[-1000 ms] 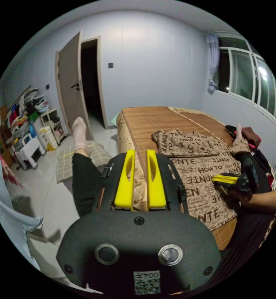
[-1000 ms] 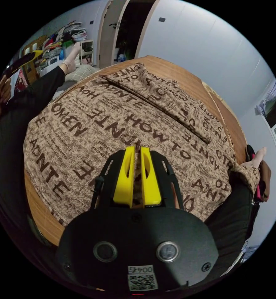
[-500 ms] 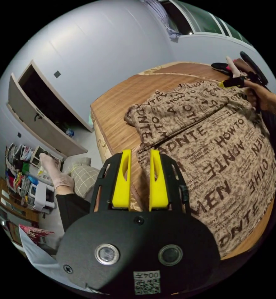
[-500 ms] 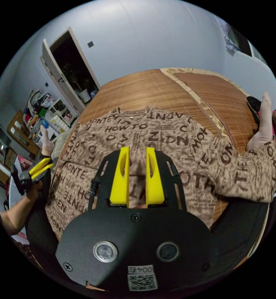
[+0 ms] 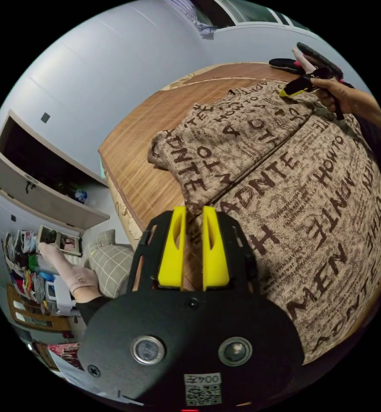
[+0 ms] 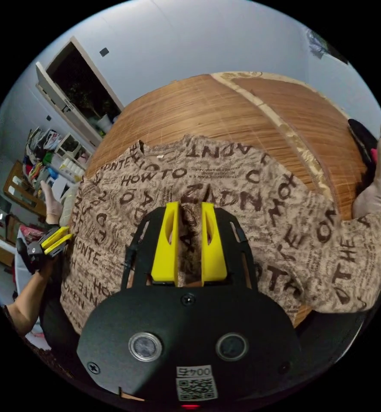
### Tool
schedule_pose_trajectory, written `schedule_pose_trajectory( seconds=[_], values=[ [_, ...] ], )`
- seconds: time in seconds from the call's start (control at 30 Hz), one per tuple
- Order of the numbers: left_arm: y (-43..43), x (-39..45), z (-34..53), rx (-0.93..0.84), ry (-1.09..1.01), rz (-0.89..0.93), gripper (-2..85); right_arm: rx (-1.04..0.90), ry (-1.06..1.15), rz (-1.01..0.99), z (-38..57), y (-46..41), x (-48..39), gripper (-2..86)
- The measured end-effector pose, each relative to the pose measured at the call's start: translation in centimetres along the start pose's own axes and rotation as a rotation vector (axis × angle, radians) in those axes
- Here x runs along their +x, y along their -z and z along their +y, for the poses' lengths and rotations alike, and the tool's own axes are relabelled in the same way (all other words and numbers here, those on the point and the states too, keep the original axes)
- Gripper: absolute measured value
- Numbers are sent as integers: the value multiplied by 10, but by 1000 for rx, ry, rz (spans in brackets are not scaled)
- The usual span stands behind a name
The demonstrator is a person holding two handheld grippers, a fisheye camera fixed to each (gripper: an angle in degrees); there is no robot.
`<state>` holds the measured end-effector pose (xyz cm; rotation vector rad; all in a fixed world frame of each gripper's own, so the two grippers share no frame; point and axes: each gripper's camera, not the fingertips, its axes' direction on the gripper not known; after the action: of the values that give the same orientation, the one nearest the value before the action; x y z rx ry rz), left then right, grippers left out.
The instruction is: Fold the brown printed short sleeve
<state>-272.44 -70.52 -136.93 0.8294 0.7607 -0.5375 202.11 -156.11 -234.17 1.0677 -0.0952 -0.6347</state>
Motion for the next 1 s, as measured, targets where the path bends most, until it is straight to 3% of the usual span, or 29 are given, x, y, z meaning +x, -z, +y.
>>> schedule_pose_trajectory(
  seconds=[0.07,0.13,0.23,0.4,0.67,0.8,0.87,1.0],
  values=[
    [-2,-7,-4,3,74,19,40,157,6,107,-7,23,-21,86],
    [-2,-18,0,16,164,45,34,232,72,91,-19,37,-47,85],
    [-5,-27,9,22,223,97,29,144,250,-64,-60,30,-107,84],
    [-2,-14,3,41,111,-31,37,-13,455,-211,-129,-12,-216,101],
    [-18,-21,-13,77,40,-23,65,-286,805,-6,-195,-110,-370,121],
    [-27,-29,-20,72,17,13,42,-417,860,85,-206,-149,-396,106],
    [-31,-33,-22,71,4,26,26,-504,881,107,-207,-170,-401,53],
    [-27,-50,-19,83,59,47,13,-435,837,59,-220,-163,-395,1]
  ],
)
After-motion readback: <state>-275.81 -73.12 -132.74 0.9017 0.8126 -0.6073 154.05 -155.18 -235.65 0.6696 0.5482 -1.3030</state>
